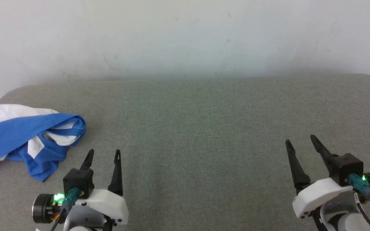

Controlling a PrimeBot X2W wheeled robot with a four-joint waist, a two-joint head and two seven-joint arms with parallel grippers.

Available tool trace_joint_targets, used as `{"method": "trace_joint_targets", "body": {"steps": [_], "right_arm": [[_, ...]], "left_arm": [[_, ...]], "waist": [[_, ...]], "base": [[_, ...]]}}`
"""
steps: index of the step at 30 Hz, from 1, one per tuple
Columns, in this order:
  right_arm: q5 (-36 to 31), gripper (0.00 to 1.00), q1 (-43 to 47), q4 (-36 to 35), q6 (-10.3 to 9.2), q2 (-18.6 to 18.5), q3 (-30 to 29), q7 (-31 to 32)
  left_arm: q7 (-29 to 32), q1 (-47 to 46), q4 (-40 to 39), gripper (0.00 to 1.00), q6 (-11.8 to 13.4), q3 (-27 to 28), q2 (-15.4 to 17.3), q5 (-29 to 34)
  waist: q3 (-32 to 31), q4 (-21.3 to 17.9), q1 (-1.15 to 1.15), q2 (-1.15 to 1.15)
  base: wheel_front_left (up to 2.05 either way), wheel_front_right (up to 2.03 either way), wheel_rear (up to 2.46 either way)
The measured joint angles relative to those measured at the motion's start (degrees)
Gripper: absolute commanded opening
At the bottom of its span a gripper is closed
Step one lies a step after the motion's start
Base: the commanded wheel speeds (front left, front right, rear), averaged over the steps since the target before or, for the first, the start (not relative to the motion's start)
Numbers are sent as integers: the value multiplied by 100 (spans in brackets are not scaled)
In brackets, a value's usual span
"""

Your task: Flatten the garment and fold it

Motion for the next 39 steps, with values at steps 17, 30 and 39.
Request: {"method": "trace_joint_targets", "body": {"steps": [17, 30, 39], "right_arm": [[113, 100, 0, 47, 0, 1, -26, -199], [265, 100, 1, 45, -1, 1, -20, -349], [246, 100, 5, 149, -1, 1, 51, -463]], "left_arm": [[-203, 3, 35, 100, 59, -75, -1, -143], [-355, 6, 53, 100, 122, -154, -1, -213], [-457, 20, 67, 100, 160, -182, -1, -264]], "waist": [[3, 5, 0, 0], [-9, 111, 0, 0], [-30, 305, 0, 0]], "base": [[0, 0, 0], [0, 0, 0], [0, 0, 0]]}}
